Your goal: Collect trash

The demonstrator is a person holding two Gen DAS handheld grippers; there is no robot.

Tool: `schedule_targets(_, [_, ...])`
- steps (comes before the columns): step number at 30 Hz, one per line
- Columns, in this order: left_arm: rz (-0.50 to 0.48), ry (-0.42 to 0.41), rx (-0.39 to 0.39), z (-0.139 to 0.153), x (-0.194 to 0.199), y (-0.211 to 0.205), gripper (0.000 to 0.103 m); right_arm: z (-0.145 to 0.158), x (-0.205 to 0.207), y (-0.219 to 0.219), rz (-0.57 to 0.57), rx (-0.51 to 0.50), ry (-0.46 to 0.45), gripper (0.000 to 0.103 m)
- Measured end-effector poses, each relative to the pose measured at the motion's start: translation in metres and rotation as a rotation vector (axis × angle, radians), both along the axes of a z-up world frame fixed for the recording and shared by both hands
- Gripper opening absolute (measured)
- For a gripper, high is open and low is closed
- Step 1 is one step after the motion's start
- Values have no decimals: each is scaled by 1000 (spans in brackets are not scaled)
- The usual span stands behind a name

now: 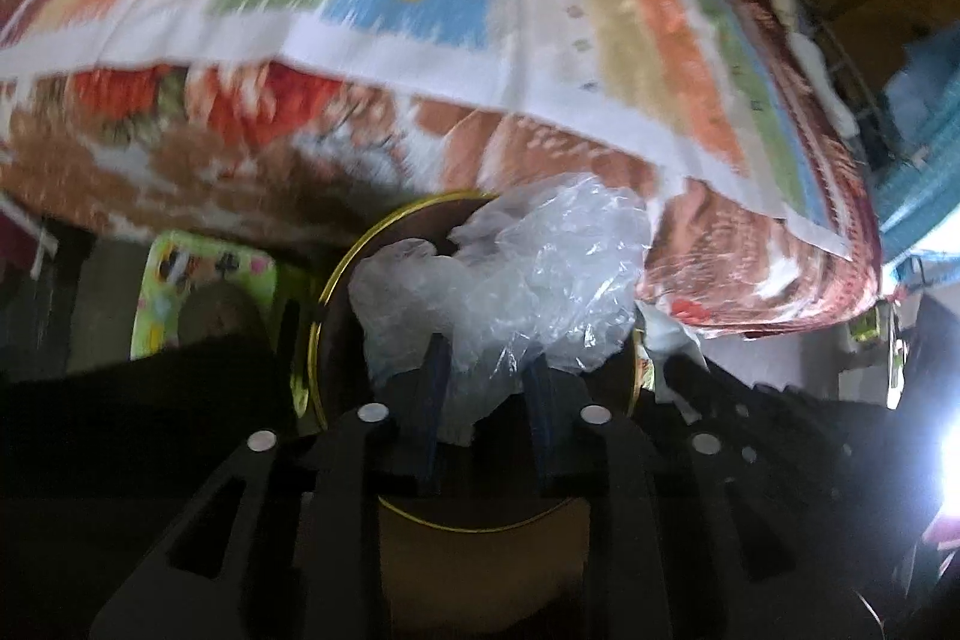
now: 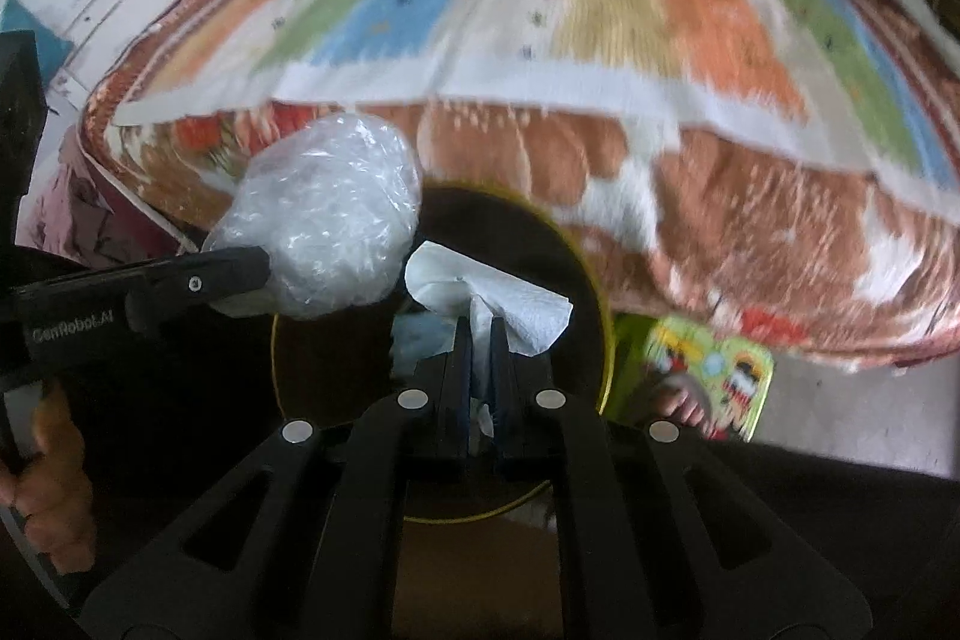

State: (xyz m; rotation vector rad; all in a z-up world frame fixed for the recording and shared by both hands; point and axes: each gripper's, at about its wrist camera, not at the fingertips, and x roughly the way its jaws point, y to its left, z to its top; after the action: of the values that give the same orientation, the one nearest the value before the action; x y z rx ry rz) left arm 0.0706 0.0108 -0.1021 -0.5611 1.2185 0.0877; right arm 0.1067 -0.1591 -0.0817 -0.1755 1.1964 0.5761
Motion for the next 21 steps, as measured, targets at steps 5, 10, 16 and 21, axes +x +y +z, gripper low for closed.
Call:
schedule_targets(5, [18, -8, -20, 0, 3, 4, 54, -9, 3, 3, -4, 13, 45, 26])
schedule_targets(10, [-28, -75, -15, 20, -4, 4, 55, 4, -2, -4, 7, 37, 13, 37])
schedule_targets(16, [-217, -210, 165, 67, -30, -18, 79, 42, -15, -34, 21, 96, -70, 53])
schedule_targets(21, [-215, -285, 204, 77, -62, -13, 97, 69, -43, -55, 25, 100, -186, 85])
